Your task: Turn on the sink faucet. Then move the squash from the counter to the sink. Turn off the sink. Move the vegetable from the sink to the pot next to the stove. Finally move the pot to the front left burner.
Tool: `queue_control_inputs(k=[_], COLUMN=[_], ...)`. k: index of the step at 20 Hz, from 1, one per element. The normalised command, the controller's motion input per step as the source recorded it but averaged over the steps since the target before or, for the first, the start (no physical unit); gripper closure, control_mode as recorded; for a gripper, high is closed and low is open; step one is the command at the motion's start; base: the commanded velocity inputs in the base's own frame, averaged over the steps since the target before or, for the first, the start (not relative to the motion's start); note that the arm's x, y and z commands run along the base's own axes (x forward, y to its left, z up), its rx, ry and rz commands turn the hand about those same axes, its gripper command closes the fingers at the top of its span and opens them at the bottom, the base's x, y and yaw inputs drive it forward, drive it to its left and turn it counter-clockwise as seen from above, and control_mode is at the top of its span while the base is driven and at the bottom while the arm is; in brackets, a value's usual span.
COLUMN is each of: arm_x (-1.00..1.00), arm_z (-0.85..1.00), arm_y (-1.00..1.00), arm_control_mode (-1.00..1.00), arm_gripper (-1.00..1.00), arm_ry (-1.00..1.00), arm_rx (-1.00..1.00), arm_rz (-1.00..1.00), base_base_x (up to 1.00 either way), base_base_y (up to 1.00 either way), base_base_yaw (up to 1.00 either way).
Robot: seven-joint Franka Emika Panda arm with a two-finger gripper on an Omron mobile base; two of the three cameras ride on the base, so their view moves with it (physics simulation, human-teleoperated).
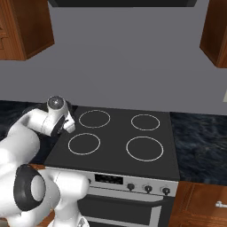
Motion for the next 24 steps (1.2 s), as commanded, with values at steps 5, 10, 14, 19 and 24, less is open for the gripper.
queue_control_inputs(k=[5,10,14,19,24], arm_x=[-0.34,-0.38,-0.43,-0.41,-0.26], arm_z=[0.36,0.11,0.0,0.0,-0.07], arm_y=[-0.41,-0.37,-0.4,-0.47,-0.43], arm_control_mode=[-1.0,-1.0,-1.0,-1.0,-1.0], arm_gripper=[1.0,1.0,1.0,1.0,1.0], arm_ry=[0.08,0.1,0.1,0.04,0.02], arm_rx=[0.0,-0.01,0.0,0.0,0.0], arm_rz=[-0.16,-0.12,-0.07,-0.01,0.0], base_base_x=[0.0,0.0,0.0,0.0,0.0], base_base_y=[0.0,0.0,0.0,0.0,0.0], base_base_yaw=[0.0,0.0,0.0,0.0,0.0])
